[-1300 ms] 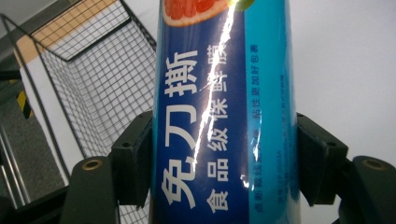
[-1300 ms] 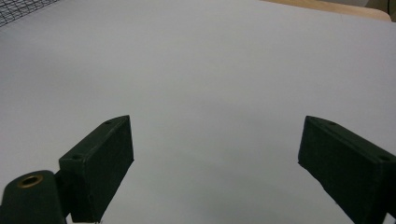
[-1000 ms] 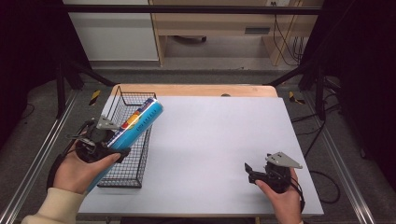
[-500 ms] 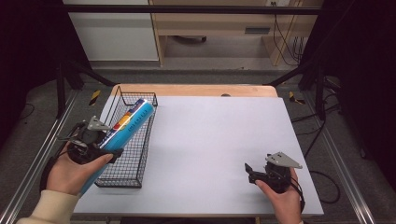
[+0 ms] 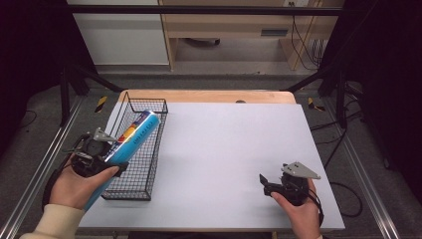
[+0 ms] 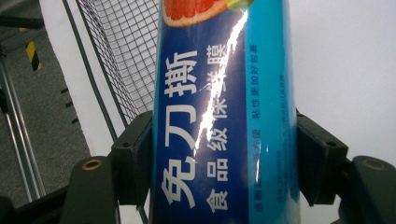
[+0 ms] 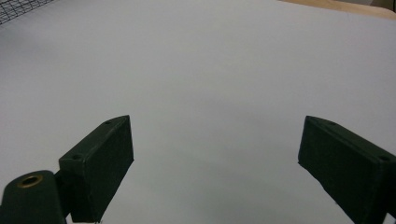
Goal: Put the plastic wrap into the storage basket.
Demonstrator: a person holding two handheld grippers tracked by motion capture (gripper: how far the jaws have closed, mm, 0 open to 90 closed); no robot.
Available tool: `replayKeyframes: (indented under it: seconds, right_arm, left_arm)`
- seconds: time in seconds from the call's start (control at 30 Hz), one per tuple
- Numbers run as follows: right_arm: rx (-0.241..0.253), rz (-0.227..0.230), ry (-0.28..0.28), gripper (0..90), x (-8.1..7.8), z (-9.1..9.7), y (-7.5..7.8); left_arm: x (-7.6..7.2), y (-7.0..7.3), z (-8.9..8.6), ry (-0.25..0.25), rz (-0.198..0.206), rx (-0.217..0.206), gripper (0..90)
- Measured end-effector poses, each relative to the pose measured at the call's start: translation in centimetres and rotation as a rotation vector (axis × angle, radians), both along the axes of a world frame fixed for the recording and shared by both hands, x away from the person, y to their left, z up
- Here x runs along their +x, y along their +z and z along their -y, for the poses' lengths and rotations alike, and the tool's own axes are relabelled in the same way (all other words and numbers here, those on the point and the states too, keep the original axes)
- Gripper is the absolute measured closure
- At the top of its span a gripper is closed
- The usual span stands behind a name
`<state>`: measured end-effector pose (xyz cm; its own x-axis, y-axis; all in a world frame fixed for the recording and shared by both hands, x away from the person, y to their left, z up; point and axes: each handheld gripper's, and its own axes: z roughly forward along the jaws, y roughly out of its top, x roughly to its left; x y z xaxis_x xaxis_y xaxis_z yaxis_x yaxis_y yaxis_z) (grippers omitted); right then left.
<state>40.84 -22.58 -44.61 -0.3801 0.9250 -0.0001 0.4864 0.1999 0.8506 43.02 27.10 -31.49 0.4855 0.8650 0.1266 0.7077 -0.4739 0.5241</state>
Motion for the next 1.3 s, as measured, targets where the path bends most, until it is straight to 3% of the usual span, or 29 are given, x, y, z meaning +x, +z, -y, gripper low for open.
replayKeyframes:
  seconds: [0.83, 1.3]
  right_arm:
    - [0.012, -0.013, -0.004, 10.4, 0.1, 0.4, -0.1]
    - [0.009, -0.018, 0.006, 10.4, 0.1, 0.3, -0.2]
  left_arm:
    - [-0.1, -1.2, -0.7, 0.031, -0.038, -0.018, 32.1]
    - [1.0, -2.7, -0.6, 0.076, -0.104, 0.012, 32.1]
